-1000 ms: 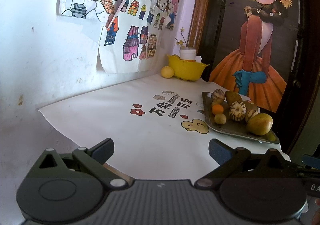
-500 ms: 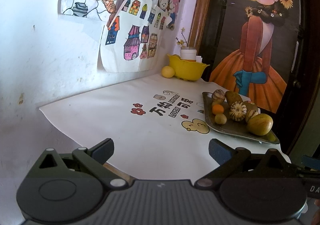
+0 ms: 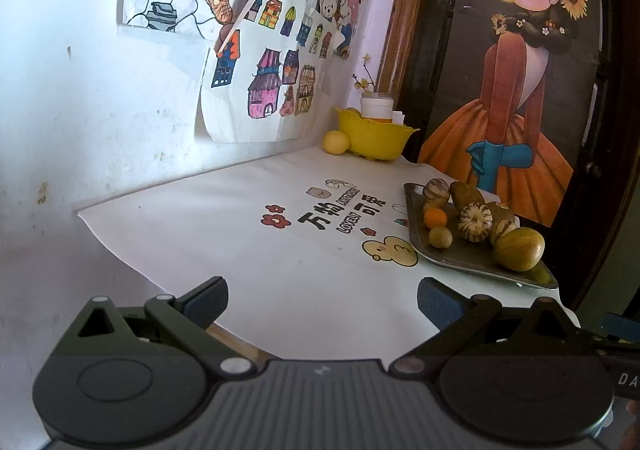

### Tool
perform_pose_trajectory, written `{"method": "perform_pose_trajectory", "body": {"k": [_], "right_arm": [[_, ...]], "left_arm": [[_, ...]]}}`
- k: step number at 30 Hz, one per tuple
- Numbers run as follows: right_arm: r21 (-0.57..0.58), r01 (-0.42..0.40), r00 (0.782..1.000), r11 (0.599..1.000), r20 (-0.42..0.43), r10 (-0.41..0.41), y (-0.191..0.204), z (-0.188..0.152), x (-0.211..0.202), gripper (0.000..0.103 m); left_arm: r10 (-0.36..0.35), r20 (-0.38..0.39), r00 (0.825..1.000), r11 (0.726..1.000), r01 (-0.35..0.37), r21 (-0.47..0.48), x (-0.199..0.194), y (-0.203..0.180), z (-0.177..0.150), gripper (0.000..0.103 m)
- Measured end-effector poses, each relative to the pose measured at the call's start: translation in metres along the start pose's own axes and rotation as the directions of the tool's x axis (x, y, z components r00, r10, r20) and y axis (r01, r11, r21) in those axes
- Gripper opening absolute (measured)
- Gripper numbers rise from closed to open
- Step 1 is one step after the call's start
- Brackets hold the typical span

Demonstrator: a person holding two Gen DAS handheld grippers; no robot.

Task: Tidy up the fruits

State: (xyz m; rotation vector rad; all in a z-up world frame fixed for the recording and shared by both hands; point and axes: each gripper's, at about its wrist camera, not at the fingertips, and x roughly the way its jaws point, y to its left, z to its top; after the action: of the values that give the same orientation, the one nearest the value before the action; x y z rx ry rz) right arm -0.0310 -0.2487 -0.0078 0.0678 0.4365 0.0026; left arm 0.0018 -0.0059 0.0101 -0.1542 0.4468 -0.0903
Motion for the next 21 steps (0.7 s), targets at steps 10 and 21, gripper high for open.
{"method": "perform_pose_trajectory", "body": {"k": [10, 21], "right_arm": [[0.0, 0.0, 1.0, 1.0, -0.001, 0.0, 0.0, 0.0, 0.0, 0.102], [-0.005, -0.008, 1.0, 1.0, -0.006, 0.008, 0.002, -0.002, -0.002, 0.102]], "left_arm": [[-0.002, -0.008, 1.0, 1.0, 0.002, -0.009, -0.001, -0.004, -0.002, 0.103], [0.017, 0.045, 0.999, 1.0, -0.017, 0.012, -0.011, -0.013, 0.0, 0.103]]}}
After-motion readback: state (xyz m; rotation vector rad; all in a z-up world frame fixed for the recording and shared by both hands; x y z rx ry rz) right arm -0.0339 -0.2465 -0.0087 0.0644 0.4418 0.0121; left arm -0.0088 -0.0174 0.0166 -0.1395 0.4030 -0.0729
